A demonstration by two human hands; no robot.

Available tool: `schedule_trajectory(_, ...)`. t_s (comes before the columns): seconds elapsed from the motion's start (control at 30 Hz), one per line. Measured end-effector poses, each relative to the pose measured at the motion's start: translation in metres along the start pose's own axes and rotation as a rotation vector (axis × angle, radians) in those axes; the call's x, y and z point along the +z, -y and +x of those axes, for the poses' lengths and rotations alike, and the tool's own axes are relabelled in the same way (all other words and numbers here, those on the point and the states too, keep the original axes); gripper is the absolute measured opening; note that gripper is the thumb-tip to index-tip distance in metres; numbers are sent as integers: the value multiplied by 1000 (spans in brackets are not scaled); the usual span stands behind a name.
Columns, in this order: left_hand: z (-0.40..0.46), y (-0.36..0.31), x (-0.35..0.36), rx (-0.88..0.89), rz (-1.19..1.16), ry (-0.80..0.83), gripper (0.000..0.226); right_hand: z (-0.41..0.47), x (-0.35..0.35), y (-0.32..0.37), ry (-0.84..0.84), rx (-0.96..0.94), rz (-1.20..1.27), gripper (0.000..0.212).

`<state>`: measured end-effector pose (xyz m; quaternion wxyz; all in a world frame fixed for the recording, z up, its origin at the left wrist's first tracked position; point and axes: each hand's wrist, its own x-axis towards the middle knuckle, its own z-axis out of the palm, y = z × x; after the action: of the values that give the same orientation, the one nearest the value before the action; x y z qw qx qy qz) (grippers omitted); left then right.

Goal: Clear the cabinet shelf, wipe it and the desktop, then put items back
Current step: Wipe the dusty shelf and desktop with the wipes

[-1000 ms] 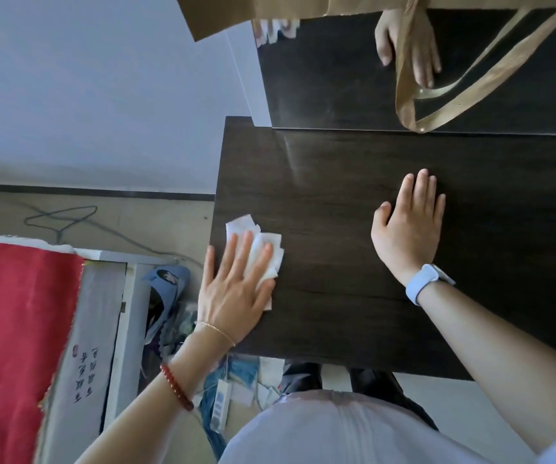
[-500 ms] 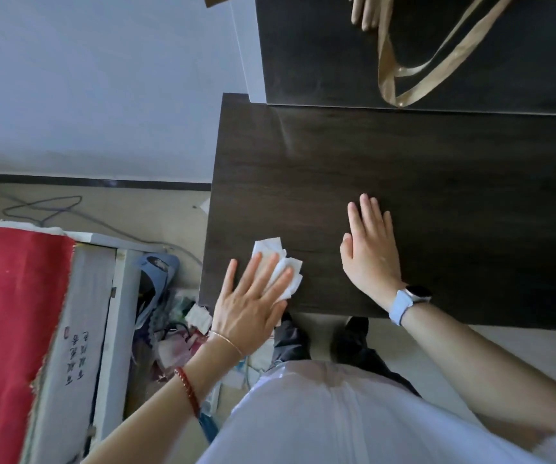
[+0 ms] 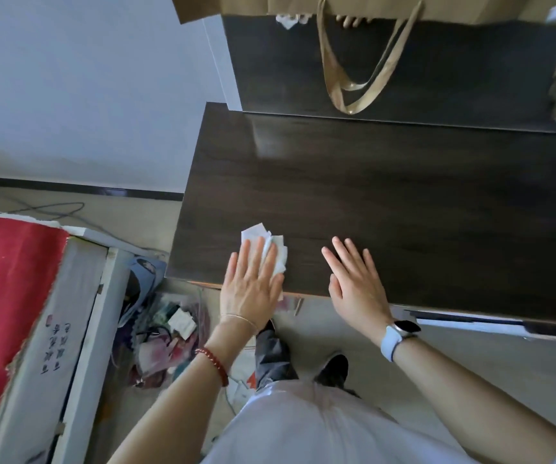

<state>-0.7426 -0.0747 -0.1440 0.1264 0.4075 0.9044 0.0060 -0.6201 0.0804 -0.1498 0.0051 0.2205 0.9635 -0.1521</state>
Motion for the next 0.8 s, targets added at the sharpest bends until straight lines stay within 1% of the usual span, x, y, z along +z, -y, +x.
schedule_trajectory(0.03, -3, 9, -1, -76, 19, -36, 55, -6, -1, -5, -7, 3, 5, 51)
schedule_trajectory(0.07, -5, 22, -2, -200, 11, -54, 55, -12, -1, -10, -16, 6, 7, 51)
schedule_trajectory(0.13, -10, 41, -5, -502, -29, -50, 57, -24, -2, -21, -36, 10, 9, 49)
schedule_trajectory(0.17, -11, 41, -7, -594, -60, -40, 58, -29, -2, -27, -44, 14, 19, 49)
schedule_trajectory(0.2, -9, 30, -6, -603, -65, -36, 59, -35, -1, -33, -54, 16, 33, 49)
schedule_trajectory(0.23, -6, 9, -4, -532, -50, -26, 60, -39, -1, -37, -65, 14, 53, 48)
schedule_trajectory(0.27, -4, -19, 2, -400, -41, -23, 61, -43, 0, -40, -77, 14, 80, 48)
schedule_trajectory(0.33, -5, -77, 13, -57, -17, -36, 62, -48, -1, -44, -109, 55, 143, 48)
schedule_trajectory(0.37, -6, -96, 18, 98, 10, -6, 61, -51, -4, -46, -131, 104, 167, 48)
schedule_trajectory(0.4, -7, -106, 17, 213, 61, 36, 59, -54, -8, -51, -150, 162, 180, 46)
schedule_trajectory(0.43, -8, -106, 14, 276, 120, 71, 56, -59, -11, -59, -165, 215, 183, 44)
schedule_trajectory(0.47, -8, -100, 13, 302, 164, 78, 55, -66, -14, -68, -170, 247, 181, 43)
schedule_trajectory(0.5, -6, -90, 12, 286, 187, 56, 55, -73, -17, -78, -162, 258, 176, 45)
schedule_trajectory(0.6, 0, -68, 10, 64, 170, -20, 54, -88, -20, -95, -101, 222, 159, 54)
schedule_trajectory(0.63, 1, -70, 9, 56, 154, 1, 55, -89, -20, -94, -85, 232, 175, 54)
schedule_trajectory(0.67, 0, -75, 10, 142, 176, 19, 56, -87, -21, -92, -76, 257, 208, 53)
schedule_trajectory(0.73, -7, -93, 13, 432, 228, 127, 57, -81, -24, -86, -85, 318, 301, 47)
schedule_trajectory(0.77, -7, -101, 12, 556, 227, 119, 57, -80, -28, -83, -95, 348, 351, 43)
schedule_trajectory(0.8, -2, -108, 10, 627, 222, 101, 57, -81, -32, -81, -104, 381, 417, 39)
